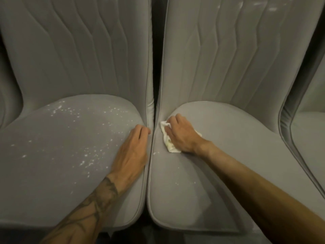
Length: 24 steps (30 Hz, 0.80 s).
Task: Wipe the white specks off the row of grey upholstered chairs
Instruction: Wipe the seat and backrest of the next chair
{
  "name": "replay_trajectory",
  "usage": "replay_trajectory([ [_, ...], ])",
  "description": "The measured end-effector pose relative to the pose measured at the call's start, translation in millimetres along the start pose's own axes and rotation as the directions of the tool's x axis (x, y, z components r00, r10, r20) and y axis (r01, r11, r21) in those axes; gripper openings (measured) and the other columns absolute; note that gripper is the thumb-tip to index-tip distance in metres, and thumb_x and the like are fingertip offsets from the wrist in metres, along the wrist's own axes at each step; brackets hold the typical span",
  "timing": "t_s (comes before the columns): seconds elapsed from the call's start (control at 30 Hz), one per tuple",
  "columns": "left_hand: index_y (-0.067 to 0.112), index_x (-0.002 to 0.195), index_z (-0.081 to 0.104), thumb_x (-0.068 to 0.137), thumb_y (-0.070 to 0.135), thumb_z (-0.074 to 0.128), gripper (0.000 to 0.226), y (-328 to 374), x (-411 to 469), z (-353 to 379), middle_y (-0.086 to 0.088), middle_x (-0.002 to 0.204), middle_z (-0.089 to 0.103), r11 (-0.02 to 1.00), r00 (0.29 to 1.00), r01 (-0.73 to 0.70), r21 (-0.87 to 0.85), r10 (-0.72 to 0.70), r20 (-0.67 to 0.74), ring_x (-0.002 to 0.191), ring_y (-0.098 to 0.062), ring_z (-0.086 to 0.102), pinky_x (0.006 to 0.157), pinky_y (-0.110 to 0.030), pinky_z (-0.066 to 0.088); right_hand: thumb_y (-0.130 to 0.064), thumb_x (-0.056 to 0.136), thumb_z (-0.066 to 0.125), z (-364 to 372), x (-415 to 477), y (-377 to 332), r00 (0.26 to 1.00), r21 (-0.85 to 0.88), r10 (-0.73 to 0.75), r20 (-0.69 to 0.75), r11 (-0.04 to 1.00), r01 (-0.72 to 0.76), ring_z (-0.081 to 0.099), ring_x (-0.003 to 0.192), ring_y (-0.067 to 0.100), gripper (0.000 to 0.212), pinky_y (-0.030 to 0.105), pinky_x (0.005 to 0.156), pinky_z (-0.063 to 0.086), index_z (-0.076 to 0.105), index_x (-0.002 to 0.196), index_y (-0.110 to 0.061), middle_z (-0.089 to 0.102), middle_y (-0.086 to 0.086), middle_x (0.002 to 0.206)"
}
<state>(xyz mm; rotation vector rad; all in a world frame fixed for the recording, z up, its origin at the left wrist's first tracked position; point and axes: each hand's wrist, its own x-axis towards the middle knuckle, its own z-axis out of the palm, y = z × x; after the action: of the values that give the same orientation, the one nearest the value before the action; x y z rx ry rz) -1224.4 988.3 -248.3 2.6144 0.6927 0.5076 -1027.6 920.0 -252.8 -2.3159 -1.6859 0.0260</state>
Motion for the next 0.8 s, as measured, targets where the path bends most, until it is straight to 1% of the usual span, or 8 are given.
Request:
replay_trajectory([
  [0.1, -0.001, 0.118, 0.057, 0.088, -0.015, 0.052, 0.034, -3, -2, 2, -0.019, 0.113, 0.054, 1.000, 1.000, 0.008, -0.026, -0.008, -0.015, 0.094, -0.028, 0.054, 0.078, -0.043, 0.051, -0.031, 0.104, 0.039, 13, -39, -33, 0.973, 0.112, -0.232, -0.003, 0.966, 0.231, 0.047, 0.087, 0.028, 0.029, 0.036, 0.082, 0.036, 0.053, 0.106, -0.006, 0.051, 0.013, 0.103],
  [0.17, 0.002, 0.117, 0.055, 0.092, -0.008, 0.055, 0.027, -4, -3, 1, -0.017, 0.114, 0.053, 1.000, 0.999, -0.001, -0.011, 0.001, -0.036, 0.098, -0.029, 0.053, 0.079, -0.044, 0.049, -0.034, 0.104, 0.038, 15, -56, -37, 0.950, 0.172, -0.312, 0.030, 0.937, 0.303, 0.045, 0.083, 0.023, 0.030, 0.033, 0.079, 0.034, 0.053, 0.104, -0.008, 0.049, 0.009, 0.099],
  [0.33, -0.004, 0.120, 0.055, 0.081, -0.018, 0.044, 0.043, -1, -4, 1, -0.023, 0.114, 0.053, 1.000, 1.000, 0.013, -0.028, -0.013, -0.012, 0.098, -0.034, 0.054, 0.084, -0.044, 0.048, -0.027, 0.104, 0.043, 4, -20, -35, 0.994, 0.091, -0.111, 0.018, 0.990, 0.109, 0.049, 0.097, 0.031, 0.026, 0.041, 0.090, 0.039, 0.054, 0.112, -0.004, 0.051, 0.015, 0.109],
  [0.47, 0.003, 0.119, 0.053, 0.088, -0.011, 0.051, 0.034, -4, -5, 3, -0.016, 0.116, 0.052, 1.000, 0.999, -0.002, -0.020, 0.002, -0.038, 0.099, -0.027, 0.052, 0.083, -0.042, 0.048, -0.033, 0.104, 0.040, 11, -70, -43, 0.945, 0.112, -0.326, 0.041, 0.941, 0.319, 0.045, 0.083, 0.023, 0.026, 0.035, 0.079, 0.037, 0.054, 0.103, -0.011, 0.048, 0.006, 0.097],
  [0.5, 0.003, 0.120, 0.053, 0.087, -0.011, 0.052, 0.035, -5, -5, 3, -0.016, 0.116, 0.052, 1.000, 0.999, -0.005, -0.010, 0.005, -0.037, 0.100, -0.028, 0.052, 0.083, -0.042, 0.048, -0.035, 0.105, 0.039, 9, -73, -39, 0.940, 0.129, -0.333, 0.070, 0.938, 0.322, 0.045, 0.083, 0.021, 0.026, 0.033, 0.079, 0.037, 0.053, 0.104, -0.012, 0.047, 0.004, 0.097],
  [0.67, -0.003, 0.118, 0.057, 0.084, -0.004, 0.029, 0.044, -2, -3, 3, -0.024, 0.114, 0.055, 1.000, 1.000, -0.016, -0.004, 0.016, -0.026, 0.098, -0.037, 0.056, 0.083, -0.047, 0.049, -0.029, 0.104, 0.043, -3, -26, -34, 0.997, 0.064, -0.050, 0.051, 0.997, 0.047, 0.050, 0.099, 0.031, 0.027, 0.043, 0.091, 0.039, 0.054, 0.116, -0.007, 0.050, 0.014, 0.112],
  [0.73, -0.001, 0.118, 0.057, 0.089, -0.002, 0.032, 0.037, -5, -4, 6, -0.023, 0.113, 0.055, 1.000, 0.999, -0.005, -0.015, 0.005, -0.044, 0.098, -0.038, 0.056, 0.082, -0.051, 0.051, -0.031, 0.104, 0.040, 3, -47, -42, 0.991, 0.052, -0.130, 0.037, 0.990, 0.128, 0.049, 0.095, 0.028, 0.027, 0.040, 0.089, 0.039, 0.053, 0.113, -0.009, 0.050, 0.011, 0.110],
  [0.8, 0.005, 0.117, 0.056, 0.098, -0.001, 0.040, 0.025, -8, -4, 10, -0.017, 0.114, 0.053, 1.000, 0.999, -0.017, 0.025, 0.018, -0.052, 0.097, -0.033, 0.055, 0.078, -0.049, 0.051, -0.036, 0.105, 0.037, 2, -87, -52, 0.964, 0.131, -0.256, 0.071, 0.960, 0.245, 0.046, 0.088, 0.021, 0.027, 0.032, 0.084, 0.036, 0.052, 0.107, -0.014, 0.048, 0.004, 0.103],
])
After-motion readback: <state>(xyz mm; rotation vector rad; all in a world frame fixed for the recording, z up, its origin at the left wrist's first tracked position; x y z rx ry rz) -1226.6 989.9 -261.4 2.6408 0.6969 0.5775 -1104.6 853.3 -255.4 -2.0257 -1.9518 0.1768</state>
